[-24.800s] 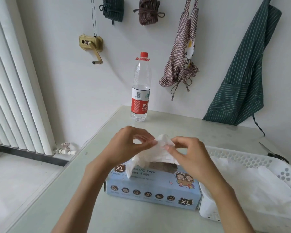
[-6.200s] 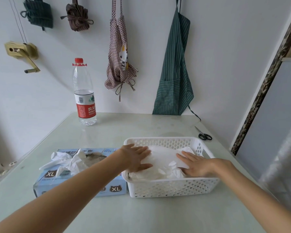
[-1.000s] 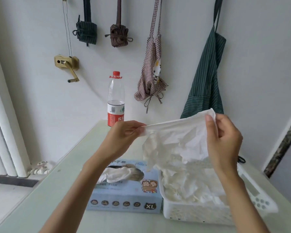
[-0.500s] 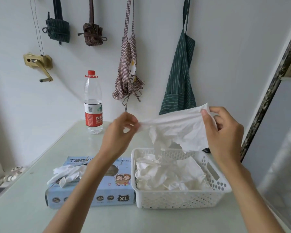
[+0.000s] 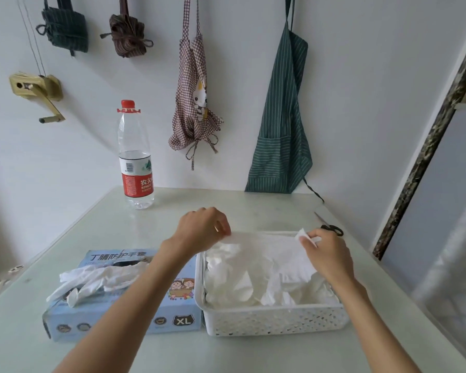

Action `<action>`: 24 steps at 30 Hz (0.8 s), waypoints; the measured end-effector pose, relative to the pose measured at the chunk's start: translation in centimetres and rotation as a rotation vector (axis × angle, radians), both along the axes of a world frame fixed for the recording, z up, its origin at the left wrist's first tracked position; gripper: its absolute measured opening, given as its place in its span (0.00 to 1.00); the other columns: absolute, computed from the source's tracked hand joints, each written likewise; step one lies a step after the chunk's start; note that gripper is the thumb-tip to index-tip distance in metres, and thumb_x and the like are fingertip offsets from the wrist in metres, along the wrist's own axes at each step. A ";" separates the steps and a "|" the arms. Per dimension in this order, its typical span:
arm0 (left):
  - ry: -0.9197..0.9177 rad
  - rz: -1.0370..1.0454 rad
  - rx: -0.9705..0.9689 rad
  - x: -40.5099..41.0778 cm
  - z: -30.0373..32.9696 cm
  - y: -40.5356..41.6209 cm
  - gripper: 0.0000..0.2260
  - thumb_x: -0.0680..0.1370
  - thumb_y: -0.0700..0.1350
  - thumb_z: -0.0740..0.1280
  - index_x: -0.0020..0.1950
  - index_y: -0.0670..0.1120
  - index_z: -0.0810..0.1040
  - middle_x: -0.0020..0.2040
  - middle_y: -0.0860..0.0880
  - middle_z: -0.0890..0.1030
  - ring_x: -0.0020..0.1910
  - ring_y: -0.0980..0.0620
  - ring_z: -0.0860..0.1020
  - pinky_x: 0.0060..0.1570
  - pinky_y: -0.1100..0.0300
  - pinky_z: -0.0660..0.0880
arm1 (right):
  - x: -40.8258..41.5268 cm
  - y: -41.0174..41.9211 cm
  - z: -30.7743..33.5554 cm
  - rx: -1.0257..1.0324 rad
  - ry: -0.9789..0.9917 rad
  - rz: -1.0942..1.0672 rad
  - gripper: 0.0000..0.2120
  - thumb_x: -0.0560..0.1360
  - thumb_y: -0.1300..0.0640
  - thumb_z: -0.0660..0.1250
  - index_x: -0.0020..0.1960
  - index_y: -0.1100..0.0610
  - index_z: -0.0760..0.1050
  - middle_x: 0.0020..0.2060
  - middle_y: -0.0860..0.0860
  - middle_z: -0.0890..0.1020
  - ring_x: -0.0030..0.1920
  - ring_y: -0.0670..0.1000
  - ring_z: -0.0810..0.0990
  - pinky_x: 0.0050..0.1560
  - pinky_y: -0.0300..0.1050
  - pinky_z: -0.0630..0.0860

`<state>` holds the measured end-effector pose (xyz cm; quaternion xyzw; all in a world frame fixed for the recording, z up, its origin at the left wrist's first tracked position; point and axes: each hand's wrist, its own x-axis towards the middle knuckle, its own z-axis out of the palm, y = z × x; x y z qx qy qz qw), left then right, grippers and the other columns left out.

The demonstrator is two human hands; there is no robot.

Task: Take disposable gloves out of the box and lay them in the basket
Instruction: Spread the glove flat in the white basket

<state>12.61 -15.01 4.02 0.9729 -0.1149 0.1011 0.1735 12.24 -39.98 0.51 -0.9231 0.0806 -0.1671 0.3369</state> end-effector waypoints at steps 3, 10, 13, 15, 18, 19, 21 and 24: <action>-0.080 0.010 0.058 1.0 -1.2 -0.8 0.07 0.77 0.44 0.67 0.50 0.55 0.82 0.51 0.57 0.82 0.51 0.55 0.79 0.44 0.62 0.70 | 0.6 -0.5 -0.7 -0.188 0.019 -0.003 0.11 0.79 0.50 0.62 0.56 0.54 0.77 0.51 0.54 0.82 0.51 0.59 0.79 0.43 0.45 0.70; -0.138 -0.197 0.014 -1.0 -2.2 -1.3 0.12 0.80 0.55 0.59 0.61 0.57 0.76 0.61 0.56 0.78 0.60 0.54 0.75 0.59 0.56 0.72 | 1.0 -0.9 -0.2 -0.502 -0.049 0.054 0.14 0.79 0.46 0.61 0.61 0.52 0.73 0.49 0.52 0.82 0.51 0.55 0.80 0.41 0.43 0.69; 0.103 -0.317 0.383 -2.1 -2.8 -0.9 0.22 0.82 0.58 0.52 0.75 0.56 0.61 0.75 0.55 0.62 0.74 0.53 0.59 0.72 0.54 0.56 | 1.1 -0.9 -0.3 -0.730 -0.069 0.117 0.14 0.81 0.46 0.57 0.62 0.53 0.68 0.47 0.52 0.82 0.48 0.54 0.81 0.39 0.43 0.69; 0.126 -0.301 0.536 -2.0 -3.1 -0.3 0.24 0.82 0.58 0.50 0.77 0.56 0.52 0.78 0.54 0.54 0.77 0.52 0.51 0.74 0.53 0.48 | 1.2 -1.1 -0.2 -0.890 -0.089 0.146 0.14 0.82 0.47 0.55 0.62 0.55 0.66 0.47 0.52 0.82 0.47 0.53 0.81 0.36 0.42 0.67; 0.108 -0.299 0.554 -1.5 -2.6 0.3 0.27 0.80 0.61 0.53 0.77 0.57 0.51 0.78 0.54 0.52 0.77 0.51 0.49 0.74 0.51 0.48 | 1.2 -1.3 -0.2 -1.013 -0.057 0.191 0.15 0.82 0.48 0.54 0.64 0.56 0.65 0.49 0.51 0.82 0.49 0.53 0.81 0.37 0.43 0.67; 0.117 -0.304 0.514 -1.5 -2.3 0.4 0.28 0.79 0.62 0.54 0.77 0.57 0.52 0.78 0.54 0.54 0.77 0.51 0.50 0.74 0.51 0.48 | 1.1 -1.4 -0.2 -1.029 -0.029 0.210 0.15 0.82 0.48 0.54 0.63 0.56 0.66 0.50 0.51 0.82 0.50 0.53 0.81 0.38 0.44 0.67; 0.147 -0.292 0.375 -1.7 -1.7 0.8 0.29 0.78 0.63 0.56 0.77 0.57 0.55 0.77 0.54 0.57 0.76 0.52 0.53 0.73 0.52 0.51 | 0.8 -1.7 0.2 -0.963 -0.009 0.224 0.14 0.82 0.48 0.55 0.60 0.55 0.71 0.46 0.50 0.82 0.47 0.52 0.81 0.40 0.44 0.70; 0.158 -0.271 0.245 -2.3 -0.9 1.3 0.23 0.81 0.57 0.55 0.76 0.58 0.57 0.77 0.54 0.59 0.75 0.53 0.56 0.73 0.53 0.54 | -0.1 -2.3 1.9 -0.661 -0.137 0.219 0.08 0.80 0.52 0.61 0.52 0.54 0.77 0.32 0.45 0.76 0.32 0.47 0.75 0.36 0.41 0.71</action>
